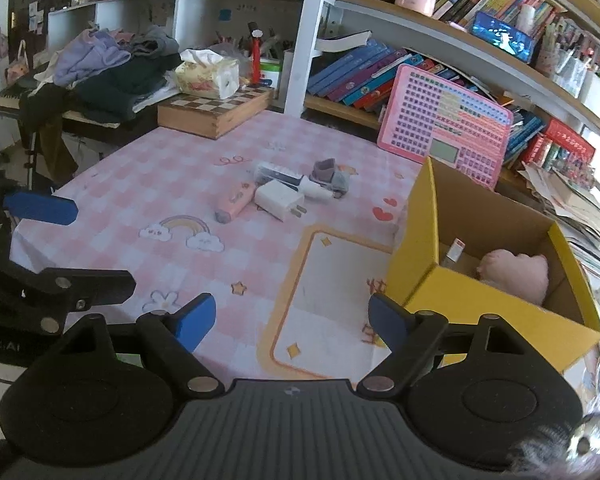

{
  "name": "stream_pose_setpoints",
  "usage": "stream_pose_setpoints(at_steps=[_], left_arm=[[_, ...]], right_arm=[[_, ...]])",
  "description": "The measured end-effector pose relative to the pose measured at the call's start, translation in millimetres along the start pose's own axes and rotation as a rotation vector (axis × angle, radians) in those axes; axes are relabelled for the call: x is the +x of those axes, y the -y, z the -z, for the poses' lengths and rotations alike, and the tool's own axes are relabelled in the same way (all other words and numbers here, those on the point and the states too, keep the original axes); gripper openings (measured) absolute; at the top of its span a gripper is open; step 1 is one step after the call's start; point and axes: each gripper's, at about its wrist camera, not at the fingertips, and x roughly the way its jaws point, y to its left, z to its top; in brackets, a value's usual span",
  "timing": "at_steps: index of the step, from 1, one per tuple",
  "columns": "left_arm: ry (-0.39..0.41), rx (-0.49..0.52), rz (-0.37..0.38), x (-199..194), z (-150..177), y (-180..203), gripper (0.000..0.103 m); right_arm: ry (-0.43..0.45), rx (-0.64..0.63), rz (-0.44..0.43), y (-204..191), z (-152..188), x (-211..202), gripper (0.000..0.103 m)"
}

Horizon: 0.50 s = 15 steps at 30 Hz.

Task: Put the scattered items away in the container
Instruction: 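Move both tools toward the pink highlighter and white charger on the table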

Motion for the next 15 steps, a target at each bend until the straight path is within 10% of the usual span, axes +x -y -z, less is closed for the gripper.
stream_pose_setpoints(at_steps=[15], left_arm=[[-0.033,-0.069,-0.035,55,-26,-25,0.083]], right_arm=[[-0.027,-0.049,-0.045,21,-41,64,0.083]])
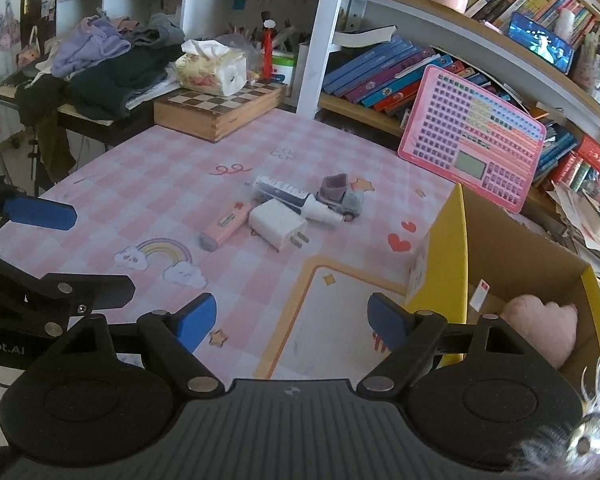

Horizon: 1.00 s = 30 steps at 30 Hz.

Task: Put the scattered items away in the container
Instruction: 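Move both tools toward the pink highlighter and white charger on the table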

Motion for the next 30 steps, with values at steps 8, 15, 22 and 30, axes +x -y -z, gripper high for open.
stream_pose_setpoints(at_steps=[8,15,22,30], left_arm=[[-0.036,-0.028,-0.009,27,-11,-8,0.083],[-0.062,-0.047,-0.010,53,-21,-18,0.081],[-0.088,-0.032,-0.003,91,-33,-22,0.066],[-0.135,-0.011,0.008,130,-39,-28,0.048]], right_arm=[[-0.031,0.049,-0.014,19,-17,33,0.083],[-0.040,0.166,-0.023,35,-35,60,0.083],[-0.098,0.304,-0.094,43,-54,94,0.083],[-0.140,0.300,-0.116,37,-63,123,0.083]])
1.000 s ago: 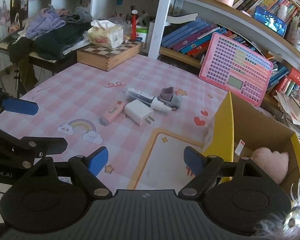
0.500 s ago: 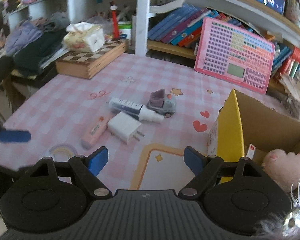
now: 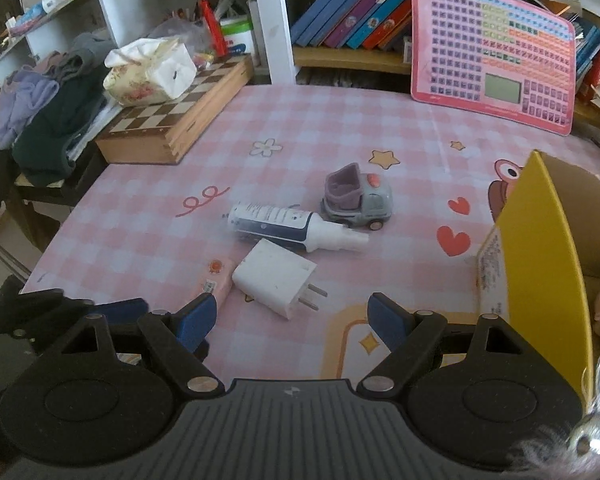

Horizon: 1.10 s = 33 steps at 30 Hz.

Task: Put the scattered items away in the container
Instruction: 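Move both tools toward the pink highlighter and white charger on the table, then close the left gripper on the pink highlighter while the right gripper grasps the white charger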

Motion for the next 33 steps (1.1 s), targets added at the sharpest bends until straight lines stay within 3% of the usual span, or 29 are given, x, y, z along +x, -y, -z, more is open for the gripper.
stream_pose_setpoints(at_steps=[1,5,9,14,24,33], left_arm=[[-0.009,-0.001,0.003,4,-1,-1,0.042],[-0.041,-0.024,0.021,19,-1,-7,0.034],[-0.021,-0.019,0.017,20,-1,-10,0.023],[-0.019,-0.019,-0.002,17,1,-19,0.023],[-0.001,-0.146,-0.047,-9,13,-50,0.022],[0.016,-0.169,-0.040,-16,17,-50,0.022]], right_arm=[[-0.002,0.001,0.000,0,-1,2,0.083],[-0.013,0.002,-0.001,-1,-6,10,0.083],[-0.021,0.012,0.002,0,-8,16,0.083],[-0.026,0.007,0.007,0,-10,21,0.083],[-0.089,-0.044,-0.009,-17,-10,42,0.083],[-0.100,-0.015,0.052,-18,-19,69,0.082]])
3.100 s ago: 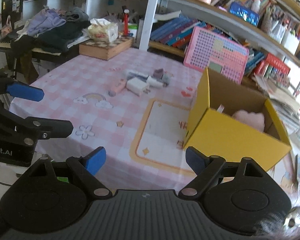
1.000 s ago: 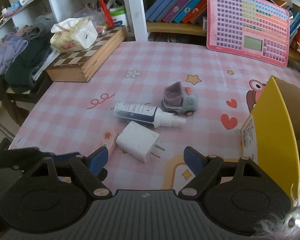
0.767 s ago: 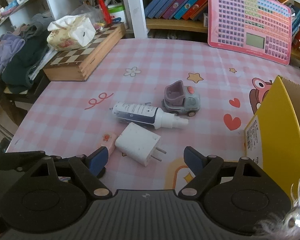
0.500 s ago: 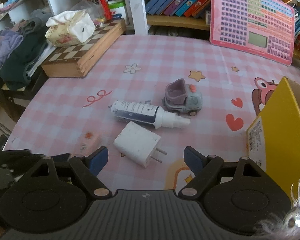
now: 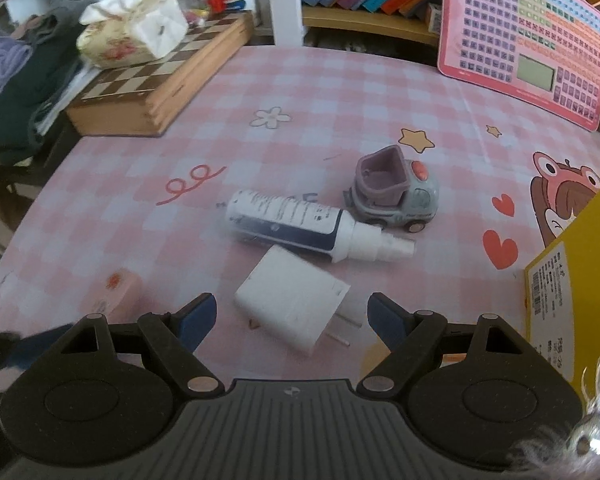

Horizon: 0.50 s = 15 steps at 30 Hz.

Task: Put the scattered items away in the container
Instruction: 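Close the left gripper on the pink highlighter while the right gripper grasps the white charger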

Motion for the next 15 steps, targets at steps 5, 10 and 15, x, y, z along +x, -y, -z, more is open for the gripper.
stream_pose_setpoints(at_steps=[5,10,15], left_arm=[[0.004,0.001,-0.005,-3,0,-1,0.022],[0.010,0.012,-0.002,-5,-2,3,0.022],[0.027,0.039,0.010,-14,-7,11,0.022]], right_arm=[[-0.010,0.002,-0.001,4,0,8,0.068],[0.006,-0.035,-0.005,3,2,7,0.067],[0.019,-0.050,-0.023,5,2,-2,0.063]])
